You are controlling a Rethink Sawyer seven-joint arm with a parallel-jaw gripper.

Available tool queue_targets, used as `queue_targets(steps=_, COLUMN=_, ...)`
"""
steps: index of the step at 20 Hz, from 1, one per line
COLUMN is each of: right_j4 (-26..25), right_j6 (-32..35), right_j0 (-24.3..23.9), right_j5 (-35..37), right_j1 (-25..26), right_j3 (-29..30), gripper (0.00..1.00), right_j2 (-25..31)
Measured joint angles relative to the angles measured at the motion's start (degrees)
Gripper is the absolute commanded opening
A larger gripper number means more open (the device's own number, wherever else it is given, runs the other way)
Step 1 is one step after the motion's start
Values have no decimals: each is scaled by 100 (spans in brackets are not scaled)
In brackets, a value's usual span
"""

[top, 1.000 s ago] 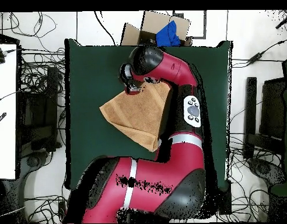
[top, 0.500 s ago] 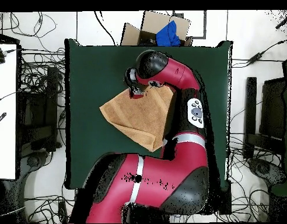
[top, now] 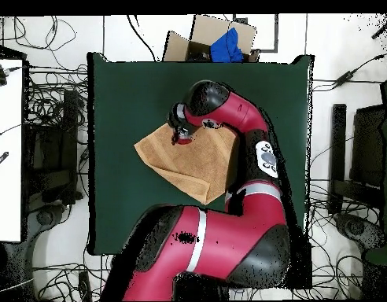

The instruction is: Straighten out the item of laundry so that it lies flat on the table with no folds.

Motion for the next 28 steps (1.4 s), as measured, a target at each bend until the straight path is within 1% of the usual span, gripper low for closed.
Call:
queue_targets(steps=7, right_j4=226, right_j6=0, right_j0=-174, right_j5=-11, right_j1=5, right_j3=549, gripper=0, right_j2=428)
queue_targets(steps=8, right_j4=290, right_j6=0, right_j0=-239, right_j5=-52, right_j1=4, right_j3=717, gripper=0, right_j2=574)
queue_targets(steps=11, right_j4=333, right_j6=0, right_j0=-309, right_j5=-155, right_j1=5, right_j3=891, gripper=0, right_j2=725)
queue_targets(steps=17, right_j4=342, right_j6=0, right_j0=-428, right_j5=-517, right_j1=6, right_j3=1231, gripper=0, right_j2=1028)
queue_targets(steps=21, right_j4=342, right_j6=0, right_j0=-507, right_j5=-632, right_j1=0, right_j3=1401, gripper=0, right_j2=1182)
queue_targets(steps=28, right_j4=345, right_j6=0, right_j0=-805, right_j5=-856, right_j1=-195, right_j3=2021, gripper=0, right_j2=1437)
